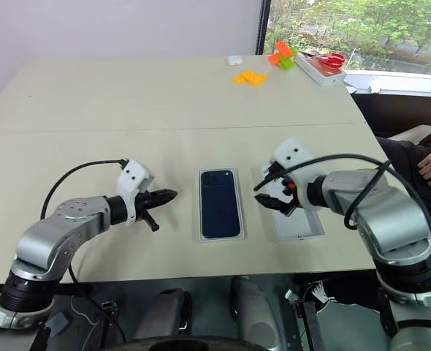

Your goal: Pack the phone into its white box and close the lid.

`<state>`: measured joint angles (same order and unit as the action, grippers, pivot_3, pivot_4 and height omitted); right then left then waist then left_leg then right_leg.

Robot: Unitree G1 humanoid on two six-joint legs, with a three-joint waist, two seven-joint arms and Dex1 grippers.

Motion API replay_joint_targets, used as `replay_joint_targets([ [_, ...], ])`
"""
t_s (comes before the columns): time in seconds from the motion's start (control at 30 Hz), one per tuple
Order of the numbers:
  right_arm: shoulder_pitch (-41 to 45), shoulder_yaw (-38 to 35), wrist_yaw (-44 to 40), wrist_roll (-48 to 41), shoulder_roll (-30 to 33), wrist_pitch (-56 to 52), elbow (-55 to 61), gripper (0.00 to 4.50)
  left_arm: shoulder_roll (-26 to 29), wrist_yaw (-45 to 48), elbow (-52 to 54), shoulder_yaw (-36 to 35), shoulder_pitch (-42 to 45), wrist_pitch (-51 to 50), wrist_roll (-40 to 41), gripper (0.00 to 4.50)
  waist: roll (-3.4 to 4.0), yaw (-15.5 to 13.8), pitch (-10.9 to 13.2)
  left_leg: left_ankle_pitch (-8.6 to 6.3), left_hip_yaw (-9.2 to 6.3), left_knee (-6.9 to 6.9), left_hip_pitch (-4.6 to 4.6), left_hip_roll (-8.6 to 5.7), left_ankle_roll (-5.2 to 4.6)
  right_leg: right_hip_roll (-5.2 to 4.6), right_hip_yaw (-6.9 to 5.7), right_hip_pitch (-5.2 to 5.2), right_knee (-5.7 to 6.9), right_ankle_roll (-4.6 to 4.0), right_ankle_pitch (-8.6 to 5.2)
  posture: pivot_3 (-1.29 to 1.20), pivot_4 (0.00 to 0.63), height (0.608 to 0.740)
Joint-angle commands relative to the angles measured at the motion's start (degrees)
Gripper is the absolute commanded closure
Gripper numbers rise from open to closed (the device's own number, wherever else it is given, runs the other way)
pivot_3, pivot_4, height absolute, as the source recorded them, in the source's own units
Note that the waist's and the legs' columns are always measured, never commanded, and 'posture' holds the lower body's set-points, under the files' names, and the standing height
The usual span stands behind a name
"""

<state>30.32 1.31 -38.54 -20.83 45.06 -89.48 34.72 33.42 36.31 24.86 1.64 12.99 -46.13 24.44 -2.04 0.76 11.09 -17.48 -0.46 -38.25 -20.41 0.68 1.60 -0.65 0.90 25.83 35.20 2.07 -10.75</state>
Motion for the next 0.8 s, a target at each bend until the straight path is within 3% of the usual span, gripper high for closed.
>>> replay_joint_targets([
  [0.03, -0.31, -0.03, 4.13, -1.46, 0.43, -3.02, -0.82, 0.03, 2.39, 5.25, 1.65, -1.34, -2.03, 7.04, 0.31, 4.5, 0.01, 0.01, 0.01, -0.01, 0.01, 0.01, -0.01, 0.0, -0.01, -0.01, 0.0, 0.0, -0.01, -0.01, -0.01, 0.0, 0.15, 0.727],
  [0.27, -1.1, -1.8, 13.02, -11.46, -3.73, -3.02, -4.32, 0.03, 8.32, 15.47, 3.42, 0.38, -6.82, 17.21, -0.58, 4.5, 0.01, 0.36, 0.01, -0.03, 0.13, 0.01, 0.0, 0.02, -0.05, 0.0, 0.08, 0.0, -0.06, -0.01, -0.03, 0.0, 0.15, 0.727],
  [0.43, -1.47, -1.93, 22.92, -20.58, -6.23, -3.02, -6.94, 0.03, 9.36, 19.28, 5.96, 0.43, -8.31, 17.18, 2.69, 4.5, 0.02, 0.32, 0.01, -0.04, 0.12, 0.01, -0.03, 0.06, -0.06, 0.03, 0.08, 0.04, -0.07, -0.01, -0.03, 0.0, 0.15, 0.727],
  [0.53, -1.94, -2.5, 29.7, -24.75, -6.98, -3.02, -8.96, 0.85, 9.25, 18.99, 6.3, 0.51, -8.3, 17.2, 2.21, 4.5, 0.02, 0.28, 0.01, -0.04, 0.13, 0.01, -0.04, 0.06, -0.07, 0.02, 0.09, 0.04, -0.08, 0.0, -0.03, 0.0, 0.15, 0.727],
  [0.77, -0.52, -6.47, 42.77, -41.09, -7.46, -3.02, -13.3, 4.46, 10.7, 20.49, 7.76, -0.37, -9.5, 15.03, 5.4, 4.5, 0.01, 0.5, 0.01, -0.07, 0.13, 0.01, -0.04, 0.09, -0.12, 0.06, 0.12, 0.04, -0.07, 0.02, -0.03, 0.0, 0.15, 0.727],
  [0.8, -0.11, -6.8, 44.52, -43.9, -6.8, -3.02, -13.91, 4.46, 10.96, 20.42, 7.86, -0.83, -9.72, 14.54, 5.98, 4.5, 0.02, 0.57, 0.01, -0.07, 0.13, 0.0, -0.04, 0.1, -0.12, 0.08, 0.12, 0.04, -0.08, 0.02, -0.03, 0.0, 0.15, 0.727],
])
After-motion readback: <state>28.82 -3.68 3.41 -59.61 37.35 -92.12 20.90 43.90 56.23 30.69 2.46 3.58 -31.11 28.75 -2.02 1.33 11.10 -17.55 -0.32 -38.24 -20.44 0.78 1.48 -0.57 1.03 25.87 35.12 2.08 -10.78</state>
